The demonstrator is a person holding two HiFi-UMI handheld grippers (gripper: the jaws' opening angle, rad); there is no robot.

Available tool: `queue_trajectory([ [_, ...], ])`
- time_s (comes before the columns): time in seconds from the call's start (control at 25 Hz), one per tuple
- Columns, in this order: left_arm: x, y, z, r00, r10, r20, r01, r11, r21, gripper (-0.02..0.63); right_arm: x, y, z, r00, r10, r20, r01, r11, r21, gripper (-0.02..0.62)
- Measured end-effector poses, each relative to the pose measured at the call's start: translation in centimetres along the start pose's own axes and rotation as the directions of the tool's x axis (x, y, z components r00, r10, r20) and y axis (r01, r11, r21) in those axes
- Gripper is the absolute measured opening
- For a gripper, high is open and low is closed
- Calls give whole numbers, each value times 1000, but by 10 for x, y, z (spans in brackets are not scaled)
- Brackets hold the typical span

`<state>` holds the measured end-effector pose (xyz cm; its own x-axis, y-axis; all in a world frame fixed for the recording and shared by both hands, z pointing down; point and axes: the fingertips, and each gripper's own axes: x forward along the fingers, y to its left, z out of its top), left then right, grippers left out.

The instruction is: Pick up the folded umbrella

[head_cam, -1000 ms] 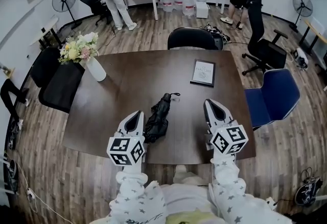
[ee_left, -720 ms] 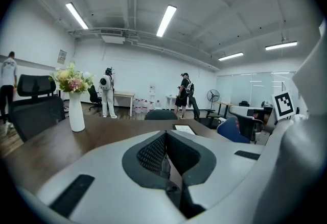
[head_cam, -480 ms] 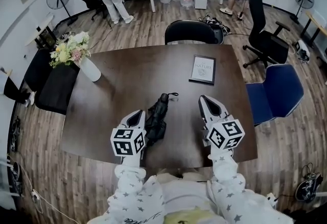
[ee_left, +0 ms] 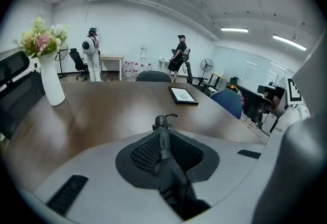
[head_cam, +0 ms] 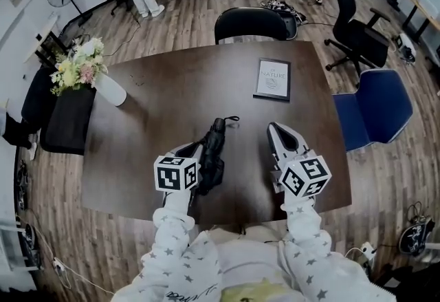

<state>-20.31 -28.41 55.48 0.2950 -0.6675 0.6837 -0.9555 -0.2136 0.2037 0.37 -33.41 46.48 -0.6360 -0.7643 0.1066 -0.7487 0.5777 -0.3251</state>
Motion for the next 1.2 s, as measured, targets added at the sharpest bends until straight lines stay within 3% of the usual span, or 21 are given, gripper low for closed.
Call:
queue_trajectory([
  [0.08, 11, 2, -3, 999, -29, -33, 28, 999, -43, 168, 5, -1, -5, 1000, -7, -9, 7, 1000, 7, 21],
  [0.16, 22, 3, -8, 996, -55, -64, 49, 995, -88, 229, 8, -3, -11, 1000, -14, -20, 14, 1000, 20, 21],
  [0.28, 40, 5, -17, 989, -55, -137, 43, 995, -92, 261, 14, -9, -19, 999, -25, -30, 26, 999, 37, 21],
  [0.68, 79, 6, -49, 938, -31, -346, 35, 999, 4, 276, 25, -21, -31, 997, -54, -47, 58, 995, 77, 21],
  [0.96, 97, 6, -66, 901, -23, -434, 36, 999, 20, 276, 26, -33, -39, 995, -76, -59, 81, 992, 96, 21],
  [1.2, 106, 8, -72, 884, -26, -467, 42, 999, 23, 281, 28, -39, -40, 994, -92, -61, 97, 990, 99, 21],
])
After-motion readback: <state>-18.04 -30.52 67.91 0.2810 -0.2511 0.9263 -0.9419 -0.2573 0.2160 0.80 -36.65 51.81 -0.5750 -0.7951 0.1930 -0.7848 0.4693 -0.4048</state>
